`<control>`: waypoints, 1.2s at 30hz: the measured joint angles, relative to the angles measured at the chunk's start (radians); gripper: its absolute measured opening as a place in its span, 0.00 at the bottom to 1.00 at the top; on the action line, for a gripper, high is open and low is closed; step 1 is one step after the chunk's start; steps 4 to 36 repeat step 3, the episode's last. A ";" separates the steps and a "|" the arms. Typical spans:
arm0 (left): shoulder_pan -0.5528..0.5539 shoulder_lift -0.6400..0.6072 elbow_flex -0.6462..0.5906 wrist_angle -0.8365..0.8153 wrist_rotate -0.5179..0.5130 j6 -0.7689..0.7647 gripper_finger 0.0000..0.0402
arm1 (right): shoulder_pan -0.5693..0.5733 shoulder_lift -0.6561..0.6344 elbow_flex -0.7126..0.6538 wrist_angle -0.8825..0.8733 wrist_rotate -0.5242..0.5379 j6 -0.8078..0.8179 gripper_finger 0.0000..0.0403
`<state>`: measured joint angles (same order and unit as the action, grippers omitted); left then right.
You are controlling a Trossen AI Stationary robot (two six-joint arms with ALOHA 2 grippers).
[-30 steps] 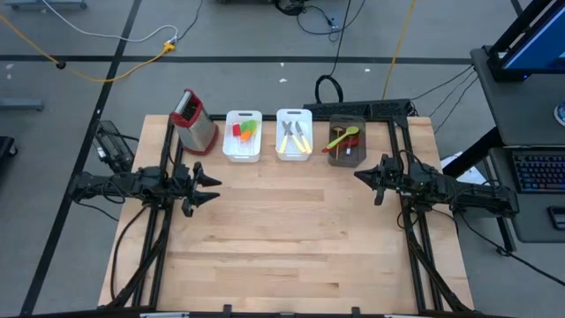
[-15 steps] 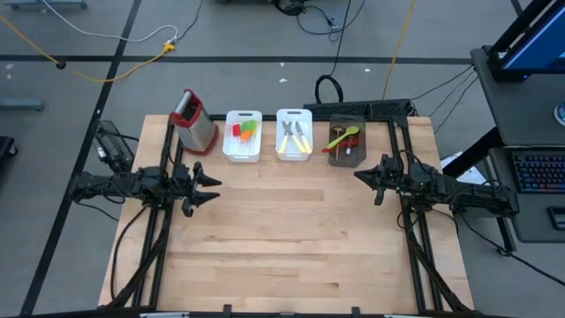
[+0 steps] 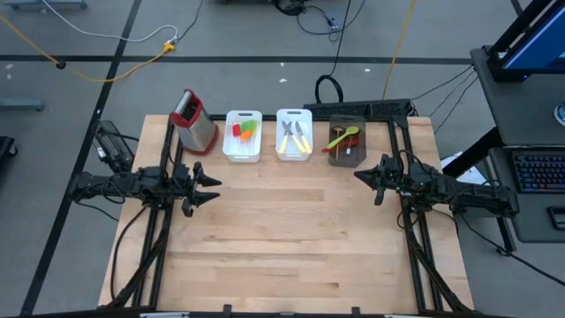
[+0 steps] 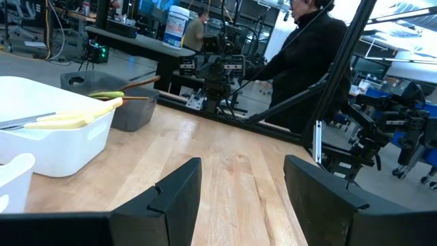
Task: Pick & Place Kitchen Items
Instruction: Return to Home Position
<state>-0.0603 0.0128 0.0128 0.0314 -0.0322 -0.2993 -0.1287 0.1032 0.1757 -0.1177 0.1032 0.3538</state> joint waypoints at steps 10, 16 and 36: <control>0.000 0.000 0.000 0.000 0.000 0.000 0.53 | 0.000 0.000 0.000 0.000 0.000 0.000 0.01; 0.000 0.000 0.000 0.000 0.000 0.000 0.53 | 0.000 0.000 0.000 0.000 0.000 0.000 0.01; 0.000 0.000 0.000 0.000 0.000 0.000 0.53 | 0.000 0.000 0.000 0.000 0.000 0.000 0.01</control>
